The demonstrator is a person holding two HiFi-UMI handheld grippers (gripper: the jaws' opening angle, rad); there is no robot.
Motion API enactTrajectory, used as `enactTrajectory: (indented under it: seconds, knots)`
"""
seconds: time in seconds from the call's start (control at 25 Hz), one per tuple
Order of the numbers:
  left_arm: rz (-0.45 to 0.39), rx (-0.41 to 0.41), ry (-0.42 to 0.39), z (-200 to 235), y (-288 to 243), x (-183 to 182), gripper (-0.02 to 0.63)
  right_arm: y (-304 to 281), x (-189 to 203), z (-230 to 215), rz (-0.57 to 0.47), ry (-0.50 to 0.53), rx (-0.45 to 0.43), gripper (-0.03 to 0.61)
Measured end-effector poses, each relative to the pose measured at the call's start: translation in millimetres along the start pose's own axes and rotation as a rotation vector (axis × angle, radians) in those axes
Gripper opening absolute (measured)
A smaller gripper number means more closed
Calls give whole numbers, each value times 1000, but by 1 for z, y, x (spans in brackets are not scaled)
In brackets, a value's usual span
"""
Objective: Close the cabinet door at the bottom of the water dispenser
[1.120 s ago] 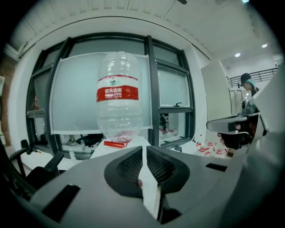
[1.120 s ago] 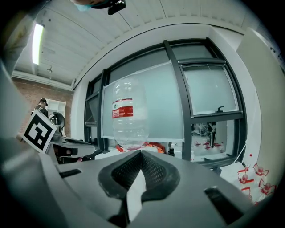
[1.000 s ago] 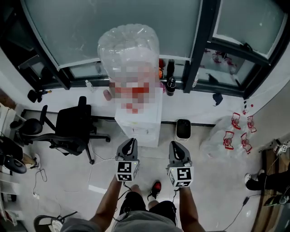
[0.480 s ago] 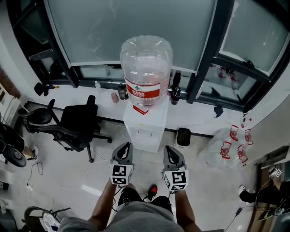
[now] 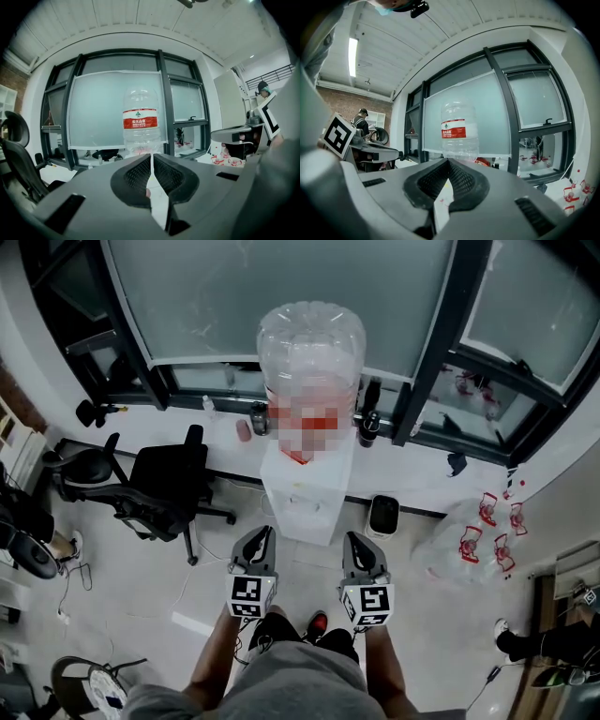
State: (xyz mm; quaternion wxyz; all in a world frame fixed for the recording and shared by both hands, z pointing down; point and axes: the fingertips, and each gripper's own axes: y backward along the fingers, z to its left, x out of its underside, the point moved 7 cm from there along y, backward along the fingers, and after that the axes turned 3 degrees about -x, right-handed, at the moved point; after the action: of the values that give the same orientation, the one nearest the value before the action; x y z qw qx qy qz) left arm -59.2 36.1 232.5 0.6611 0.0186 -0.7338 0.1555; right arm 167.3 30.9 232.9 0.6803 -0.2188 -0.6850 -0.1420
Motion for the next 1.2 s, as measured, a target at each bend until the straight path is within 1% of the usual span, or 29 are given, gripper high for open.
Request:
enactTrajectory:
  seconds: [0.52, 1.2]
  knots:
    - [19, 25, -1, -11, -6, -2, 38, 4, 3, -7, 18, 2, 7, 17]
    - [16, 32, 2, -15, -8, -5, 38, 5, 4, -7, 21, 1, 17, 17]
